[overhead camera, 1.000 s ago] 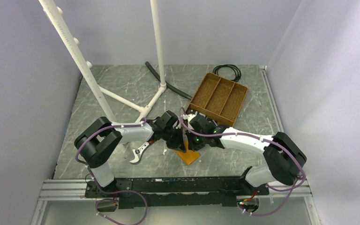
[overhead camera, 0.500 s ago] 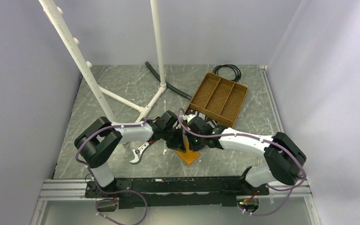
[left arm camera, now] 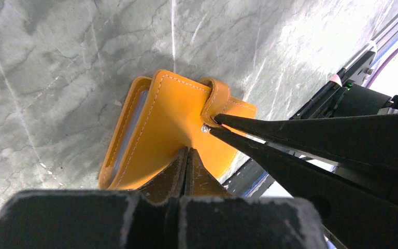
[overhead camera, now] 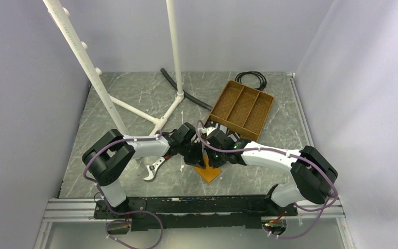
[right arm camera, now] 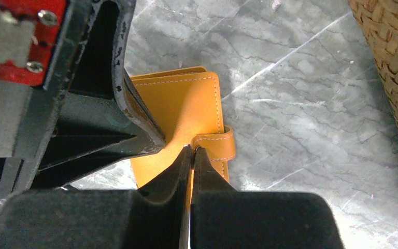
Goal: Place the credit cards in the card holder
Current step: Close the card holder at the center of the board.
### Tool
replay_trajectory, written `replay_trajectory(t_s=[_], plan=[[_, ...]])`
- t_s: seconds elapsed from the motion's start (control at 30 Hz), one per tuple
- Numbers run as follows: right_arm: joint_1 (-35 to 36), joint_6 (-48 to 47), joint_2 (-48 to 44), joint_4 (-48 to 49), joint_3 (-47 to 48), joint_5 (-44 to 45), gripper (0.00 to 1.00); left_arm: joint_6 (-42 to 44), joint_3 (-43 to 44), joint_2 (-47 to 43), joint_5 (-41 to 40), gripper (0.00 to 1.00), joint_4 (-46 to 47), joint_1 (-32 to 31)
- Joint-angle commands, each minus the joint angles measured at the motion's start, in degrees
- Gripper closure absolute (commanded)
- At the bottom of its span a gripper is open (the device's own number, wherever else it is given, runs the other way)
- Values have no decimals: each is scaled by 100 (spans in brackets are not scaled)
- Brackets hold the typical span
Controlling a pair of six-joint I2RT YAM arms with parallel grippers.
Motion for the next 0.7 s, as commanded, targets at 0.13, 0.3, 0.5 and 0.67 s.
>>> replay_trajectory(t_s=[0.13, 0.3, 0.5, 0.67], plan=[[242, 83, 288, -85, 24, -245, 100, 30, -56, 111, -113, 100, -207, -83], [298, 202, 376, -77, 29, -556, 100, 28, -68, 111, -117, 100, -211, -79], [234, 832, 509, 513, -376, -1346, 100, 2, -124, 109, -126, 100, -160, -79], [143, 1317, 559, 934, -711, -1511, 100, -18, -152, 121, -118, 100, -123, -81]])
